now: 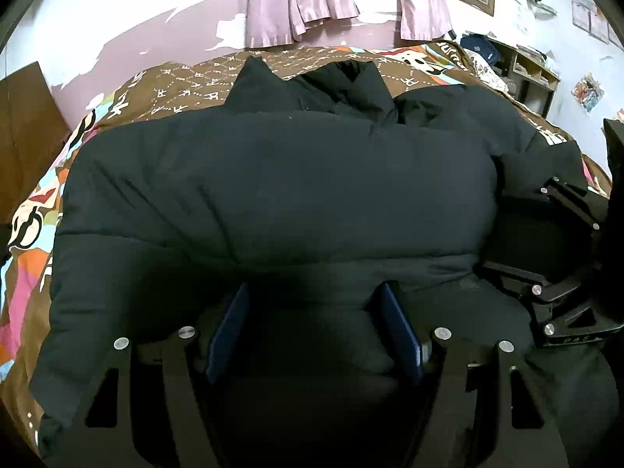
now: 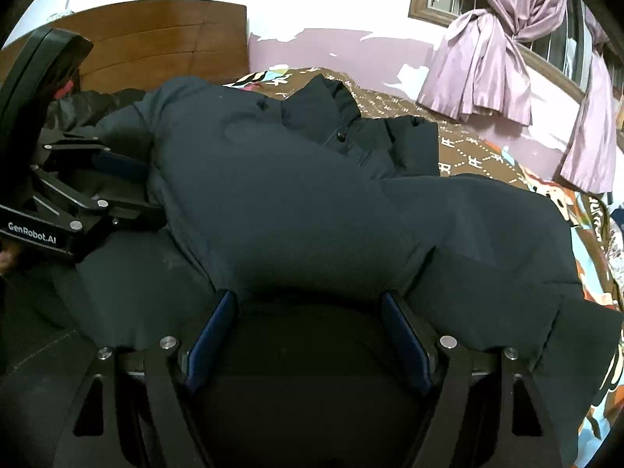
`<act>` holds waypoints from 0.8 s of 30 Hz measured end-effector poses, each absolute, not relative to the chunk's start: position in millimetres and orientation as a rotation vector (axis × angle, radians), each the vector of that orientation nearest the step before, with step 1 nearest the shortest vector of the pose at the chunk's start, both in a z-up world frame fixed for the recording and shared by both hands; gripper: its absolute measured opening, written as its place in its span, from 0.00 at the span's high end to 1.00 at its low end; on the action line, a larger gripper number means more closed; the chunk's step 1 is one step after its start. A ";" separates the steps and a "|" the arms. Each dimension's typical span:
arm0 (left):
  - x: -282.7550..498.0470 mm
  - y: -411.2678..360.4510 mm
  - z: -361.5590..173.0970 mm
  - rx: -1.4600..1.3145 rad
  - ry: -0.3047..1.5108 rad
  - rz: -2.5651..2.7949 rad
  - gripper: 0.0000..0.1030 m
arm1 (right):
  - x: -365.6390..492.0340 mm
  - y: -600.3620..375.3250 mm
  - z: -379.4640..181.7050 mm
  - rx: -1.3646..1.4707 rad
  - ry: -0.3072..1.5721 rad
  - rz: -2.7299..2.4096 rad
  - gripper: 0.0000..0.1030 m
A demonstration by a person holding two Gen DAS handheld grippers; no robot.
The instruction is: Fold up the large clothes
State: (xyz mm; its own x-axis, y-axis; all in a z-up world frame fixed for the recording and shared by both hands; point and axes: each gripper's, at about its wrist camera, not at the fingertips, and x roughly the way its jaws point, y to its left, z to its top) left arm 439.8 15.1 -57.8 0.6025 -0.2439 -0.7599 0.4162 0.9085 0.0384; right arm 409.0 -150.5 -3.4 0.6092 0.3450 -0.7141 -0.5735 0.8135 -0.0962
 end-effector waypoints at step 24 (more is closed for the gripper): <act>501.7 71.3 49.5 -0.137 0.714 -0.324 0.33 | 503.3 -185.2 80.4 -0.216 0.816 0.292 0.02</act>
State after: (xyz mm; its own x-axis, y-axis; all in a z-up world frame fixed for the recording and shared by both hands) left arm 501.7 71.3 49.5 0.7082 -0.3372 -0.6202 0.2443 0.9413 -0.2329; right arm 503.3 -185.2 80.4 0.6487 0.1721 -0.7413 -0.3371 0.9383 -0.0771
